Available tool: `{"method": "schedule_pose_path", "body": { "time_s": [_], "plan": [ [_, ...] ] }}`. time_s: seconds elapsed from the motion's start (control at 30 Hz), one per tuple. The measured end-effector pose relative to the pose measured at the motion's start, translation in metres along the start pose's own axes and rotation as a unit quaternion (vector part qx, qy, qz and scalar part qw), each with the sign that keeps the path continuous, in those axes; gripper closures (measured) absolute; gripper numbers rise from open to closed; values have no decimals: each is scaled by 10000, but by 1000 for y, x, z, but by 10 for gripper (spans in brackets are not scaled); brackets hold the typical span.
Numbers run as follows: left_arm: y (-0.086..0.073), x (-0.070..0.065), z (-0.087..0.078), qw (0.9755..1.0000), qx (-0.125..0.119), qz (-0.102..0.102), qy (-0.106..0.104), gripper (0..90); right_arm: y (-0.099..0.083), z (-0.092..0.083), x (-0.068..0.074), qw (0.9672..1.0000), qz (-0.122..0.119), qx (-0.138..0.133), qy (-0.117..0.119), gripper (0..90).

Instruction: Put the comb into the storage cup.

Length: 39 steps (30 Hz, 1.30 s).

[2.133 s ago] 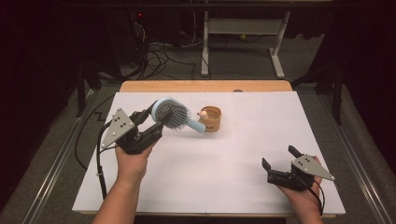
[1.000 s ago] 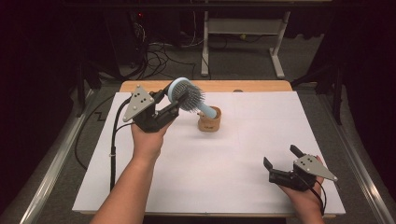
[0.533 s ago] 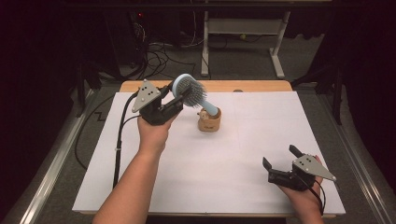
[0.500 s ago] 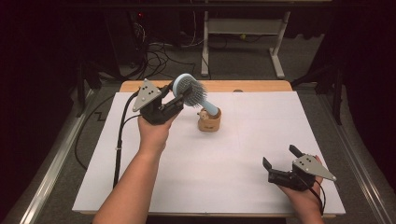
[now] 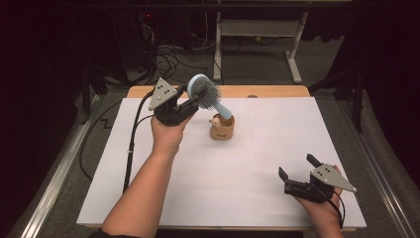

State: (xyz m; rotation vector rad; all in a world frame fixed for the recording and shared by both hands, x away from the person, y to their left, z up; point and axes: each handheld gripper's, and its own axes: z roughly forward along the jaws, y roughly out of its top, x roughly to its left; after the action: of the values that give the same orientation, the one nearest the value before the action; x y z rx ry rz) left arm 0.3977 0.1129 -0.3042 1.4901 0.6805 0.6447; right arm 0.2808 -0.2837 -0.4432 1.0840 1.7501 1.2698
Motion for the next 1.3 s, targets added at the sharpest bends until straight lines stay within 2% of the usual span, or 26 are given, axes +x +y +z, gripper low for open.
{"method": "schedule_pose_path", "body": {
  "time_s": [0.3, 0.63, 1.3],
  "plan": [
    [3, 3, 9, 10000, 52, 10, -15, 579, 0, 0, -2, 10000, 7, -7, -8, 1],
    [-7, 7, 16, 9995, 300, -13, 42, 579, 0, 0, -1, 10000, 19, 11, 7, 1],
    [-20, 11, 28, 9984, 549, -122, 12, 579, -1, 1, -3, 10000, 61, 19, 19, 1]
  ]
}}
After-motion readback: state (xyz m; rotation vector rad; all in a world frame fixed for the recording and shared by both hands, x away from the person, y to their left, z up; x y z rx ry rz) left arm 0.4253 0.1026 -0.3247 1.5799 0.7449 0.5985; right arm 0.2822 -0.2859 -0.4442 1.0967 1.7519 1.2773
